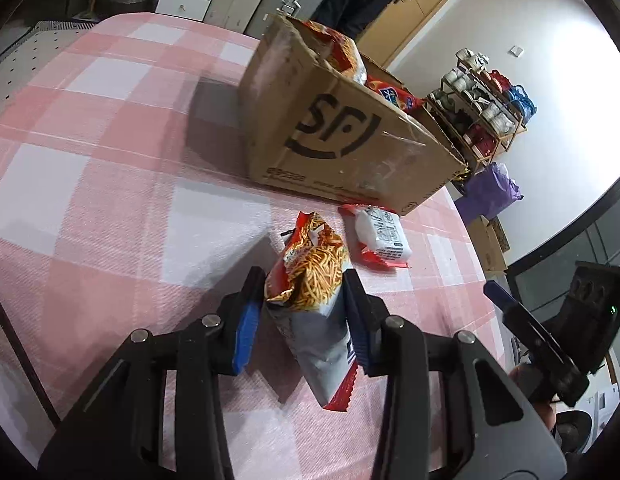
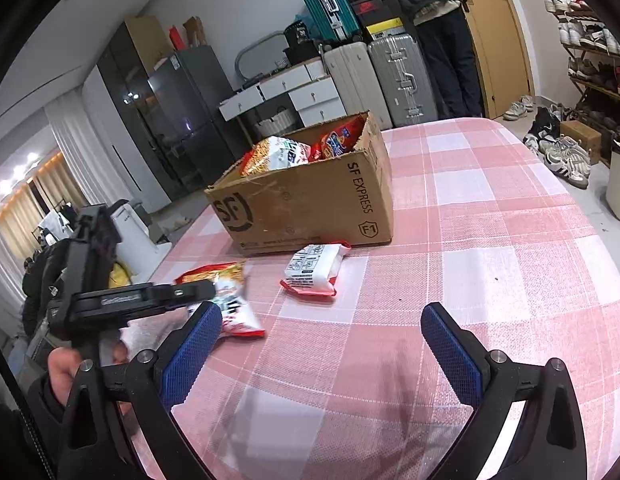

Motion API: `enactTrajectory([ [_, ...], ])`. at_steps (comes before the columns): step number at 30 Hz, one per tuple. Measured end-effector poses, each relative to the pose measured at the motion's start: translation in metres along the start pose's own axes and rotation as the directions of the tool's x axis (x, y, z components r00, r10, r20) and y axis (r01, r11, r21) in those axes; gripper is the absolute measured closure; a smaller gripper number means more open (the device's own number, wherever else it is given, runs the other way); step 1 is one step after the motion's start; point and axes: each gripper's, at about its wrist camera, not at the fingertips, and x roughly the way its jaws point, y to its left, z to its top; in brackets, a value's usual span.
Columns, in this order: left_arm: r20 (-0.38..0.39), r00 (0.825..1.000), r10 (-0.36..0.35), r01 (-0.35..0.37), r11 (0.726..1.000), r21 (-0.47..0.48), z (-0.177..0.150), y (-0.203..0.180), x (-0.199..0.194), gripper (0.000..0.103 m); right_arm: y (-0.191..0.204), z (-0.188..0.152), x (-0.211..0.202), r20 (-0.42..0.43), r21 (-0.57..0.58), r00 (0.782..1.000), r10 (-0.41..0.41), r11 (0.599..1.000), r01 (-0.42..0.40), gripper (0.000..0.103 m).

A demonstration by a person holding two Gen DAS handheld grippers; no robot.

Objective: Organize snacks
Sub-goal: 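Grasp the white-and-red snack bag with the left gripper, then grasp the white wrapped pack with the right gripper while the left gripper holds its bag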

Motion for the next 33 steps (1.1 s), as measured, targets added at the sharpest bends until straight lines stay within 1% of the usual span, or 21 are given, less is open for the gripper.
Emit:
enactTrajectory([
  [4, 0.014, 1.0, 0.001, -0.001, 1.0, -0.005, -0.006, 0.012, -0.016, 0.068, -0.002, 0.005, 0.016, -0.043, 0.005, 0.999, -0.016, 1.0, 0.016, 0.002],
  [9, 0.029, 1.0, -0.002, 0.003, 1.0, -0.023, -0.01, 0.027, -0.032, 0.068, -0.001, 0.014, 0.044, -0.105, 0.006, 0.994, -0.008, 1.0, 0.008, 0.002],
  [16, 0.034, 0.999, -0.002, 0.003, 0.999, -0.042, -0.015, 0.037, -0.043, 0.068, 0.019, 0.029, 0.089, -0.172, -0.039, 0.985, -0.002, 0.999, -0.005, 0.002],
  [21, 0.038, 0.999, -0.001, 0.003, 0.999, -0.05, -0.018, 0.039, -0.049, 0.068, 0.031, 0.036, 0.116, -0.2, -0.076, 0.978, -0.049, 0.997, 0.034, 0.002],
  [23, 0.037, 0.999, -0.001, 0.002, 0.999, -0.053, -0.019, 0.039, -0.051, 0.068, 0.033, 0.038, 0.121, -0.202, -0.078, 0.978, -0.049, 0.996, 0.034, 0.002],
  [31, 0.031, 1.0, 0.006, -0.004, 0.998, -0.056, -0.023, 0.04, -0.056, 0.068, 0.034, 0.046, 0.144, -0.216, -0.089, 0.971, -0.103, 0.992, 0.085, 0.002],
  [33, 0.029, 1.0, 0.009, -0.008, 0.998, -0.057, -0.024, 0.04, -0.058, 0.068, 0.036, 0.046, 0.148, -0.219, -0.101, 0.97, -0.105, 0.991, 0.085, 0.004],
])
